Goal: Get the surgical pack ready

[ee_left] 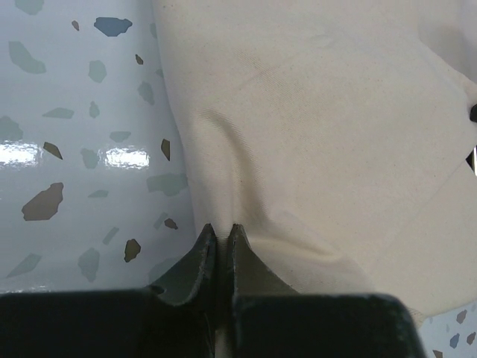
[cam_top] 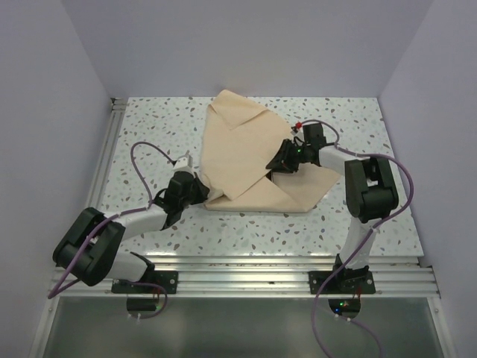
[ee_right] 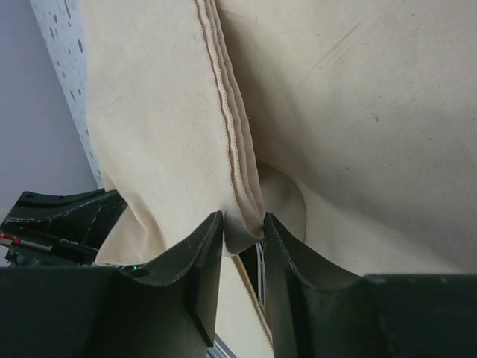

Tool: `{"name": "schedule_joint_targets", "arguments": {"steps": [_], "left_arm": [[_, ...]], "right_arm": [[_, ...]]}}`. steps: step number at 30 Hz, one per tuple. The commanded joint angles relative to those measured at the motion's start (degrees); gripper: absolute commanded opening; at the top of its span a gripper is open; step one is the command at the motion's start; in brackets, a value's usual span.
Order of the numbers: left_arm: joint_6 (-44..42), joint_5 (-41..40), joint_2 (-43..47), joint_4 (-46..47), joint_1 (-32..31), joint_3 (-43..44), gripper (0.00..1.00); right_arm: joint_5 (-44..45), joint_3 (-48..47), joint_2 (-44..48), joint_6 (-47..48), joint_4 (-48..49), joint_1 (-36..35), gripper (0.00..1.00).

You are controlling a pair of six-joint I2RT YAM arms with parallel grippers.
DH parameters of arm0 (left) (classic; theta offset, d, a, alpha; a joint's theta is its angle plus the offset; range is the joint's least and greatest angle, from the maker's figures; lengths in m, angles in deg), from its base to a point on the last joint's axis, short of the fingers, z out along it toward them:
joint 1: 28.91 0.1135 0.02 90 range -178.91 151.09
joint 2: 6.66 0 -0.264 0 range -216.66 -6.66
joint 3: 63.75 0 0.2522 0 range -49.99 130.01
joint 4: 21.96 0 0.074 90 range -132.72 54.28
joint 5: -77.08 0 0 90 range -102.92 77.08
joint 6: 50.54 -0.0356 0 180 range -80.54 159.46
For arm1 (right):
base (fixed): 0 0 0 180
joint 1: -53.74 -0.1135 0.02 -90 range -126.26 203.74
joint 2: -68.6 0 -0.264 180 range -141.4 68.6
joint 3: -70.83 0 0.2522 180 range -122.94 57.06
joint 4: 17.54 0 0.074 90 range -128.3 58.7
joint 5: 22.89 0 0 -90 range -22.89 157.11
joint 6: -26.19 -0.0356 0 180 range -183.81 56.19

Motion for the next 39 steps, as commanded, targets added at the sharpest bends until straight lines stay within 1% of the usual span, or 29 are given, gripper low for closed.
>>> {"name": "schedule_joint_targets", "arguments": {"steps": [1, 2, 4, 5, 7, 8, 10, 12, 14, 16, 17, 18, 19, 26, 34, 39], "left_arm": [[-2.01, -1.24, 1.79, 2.09, -0.28, -0.07, 0.0], [-2.1, -1.24, 1.88, 2.09, -0.19, -0.16, 0.01], [-2.19, -1.15, 2.05, 2.44, -0.28, -0.42, 0.05], [-2.28, -1.06, 2.4, 2.61, -0.19, -0.59, 0.13], [-2.45, -1.33, 3.28, 2.88, -0.19, -1.03, 0.2], [-2.63, -1.41, 3.55, 2.88, -0.28, -1.12, 0.25], [-2.8, -1.85, 4.33, 2.53, -0.19, -1.21, 0.28], [-3.07, -2.2, 4.69, 2.18, -0.28, -1.21, 0.32], [-3.33, -2.21, 5.31, 1.82, -0.28, -1.3, 0.35], [-3.42, -2.12, 5.66, 1.56, -0.28, -1.39, 0.38], [-3.42, -2.12, 5.83, 1.56, -0.19, -1.47, 0.39], [-3.42, -1.77, 5.92, 1.56, -0.19, -1.56, 0.4], [-3.51, -1.59, 6.01, 1.56, -0.28, -1.82, 0.41], [-3.77, -0.89, 6.8, 1.91, -0.28, -3.14, 0.43], [-4.3, 0.25, 8.2, 1.91, -0.36, -3.93, 0.48], [-4.47, 1.04, 8.65, 2.53, -0.36, -4.99, 0.51]], "right_arm": [[2.2, -1.22, 1.8, 0.1, 0.27, 0.13, 0.29], [2.64, -1.49, 1.89, 0.45, 0.01, 0.13, 0.26], [3.61, -2.1, 1.8, 1.16, -0.61, 0.13, 0.25], [3.7, -2.45, 1.63, 1.25, -0.7, 0.13, 0.24], [3.88, -3.42, 1.27, 1.86, -0.7, 0.22, 0.24], [3.97, -3.6, 1.19, 1.78, -0.79, 0.22, 0.25], [4.05, -4.65, 0.57, 1.95, -0.61, 0.22, 0.27], [3.97, -5.7, 0.05, 2.04, -0.7, 0.22, 0.32], [3.62, -6.24, -0.31, 2.04, -0.87, 0.21, 0.32], [3.53, -6.76, -0.48, 2.13, -0.87, 0.13, 0.18], [3.53, -6.85, -0.57, 2.13, -0.79, 0.13, 0.12], [3.53, -7.03, -0.57, 2.21, -0.96, 0.39, 0.03], [3.35, -7.03, -0.66, 2.3, -0.96, 0.48, 0.0], [2.74, -7.38, -1.1, 2.13, -0.61, 2.41, 0.0], [2.12, -13.35, -4.26, 3.36, -3.42, 3.64, 0.0], [1.68, -15.46, -6.98, 3.18, -3.34, 4.34, 0.0]]}}
